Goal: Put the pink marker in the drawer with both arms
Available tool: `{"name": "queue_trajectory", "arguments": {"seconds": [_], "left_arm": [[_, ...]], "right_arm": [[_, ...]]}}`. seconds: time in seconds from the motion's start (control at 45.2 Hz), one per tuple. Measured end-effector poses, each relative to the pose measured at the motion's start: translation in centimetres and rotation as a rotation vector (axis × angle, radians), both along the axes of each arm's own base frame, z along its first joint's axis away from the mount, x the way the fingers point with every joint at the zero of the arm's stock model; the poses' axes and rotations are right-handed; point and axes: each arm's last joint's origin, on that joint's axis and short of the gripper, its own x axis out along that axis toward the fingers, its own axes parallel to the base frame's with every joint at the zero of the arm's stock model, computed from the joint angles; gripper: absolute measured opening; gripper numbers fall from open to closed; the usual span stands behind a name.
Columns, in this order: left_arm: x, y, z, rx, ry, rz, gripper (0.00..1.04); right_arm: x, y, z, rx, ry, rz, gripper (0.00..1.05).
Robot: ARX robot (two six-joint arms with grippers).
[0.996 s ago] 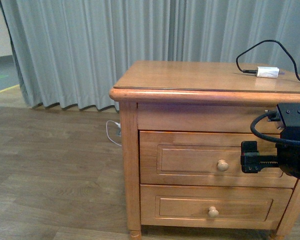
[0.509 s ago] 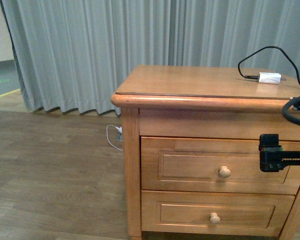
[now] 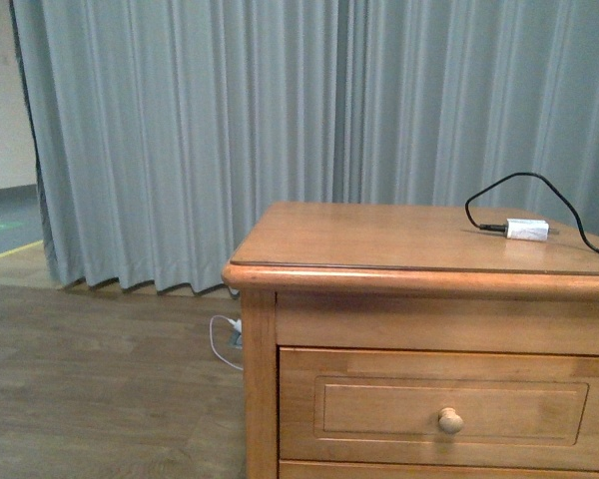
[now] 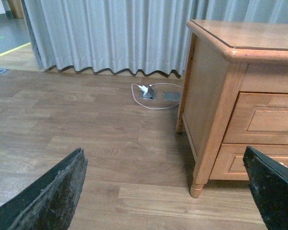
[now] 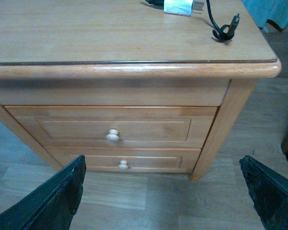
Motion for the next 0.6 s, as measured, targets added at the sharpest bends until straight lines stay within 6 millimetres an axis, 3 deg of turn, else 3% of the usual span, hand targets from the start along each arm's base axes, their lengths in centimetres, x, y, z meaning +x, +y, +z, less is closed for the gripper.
{"name": "queue_trajectory", "arguments": {"seconds": [0.089,0.332,0.487,0.598], "left_arm": [[0.0,0.0,0.0,0.0,0.0,0.0,0.99],[0.0,0.0,0.0,0.0,0.0,0.0,0.99],[0.0,0.0,0.0,0.0,0.0,0.0,0.99],[0.0,0.0,0.0,0.0,0.0,0.0,0.99]], "right_arm": [[-1.8,0.0,1.1,-0.002,-0.018,-0.019,0.96],[-2.1,-0.1,1.4,-0.001,-0.06,-0.023,0.94],[-3.7,-0.4,-0.5,-0.023,-0.356,-0.033,0.66],[-5.0,-0.4,-3.1,-0.03,-0.354,-0.035,0.42]]}}
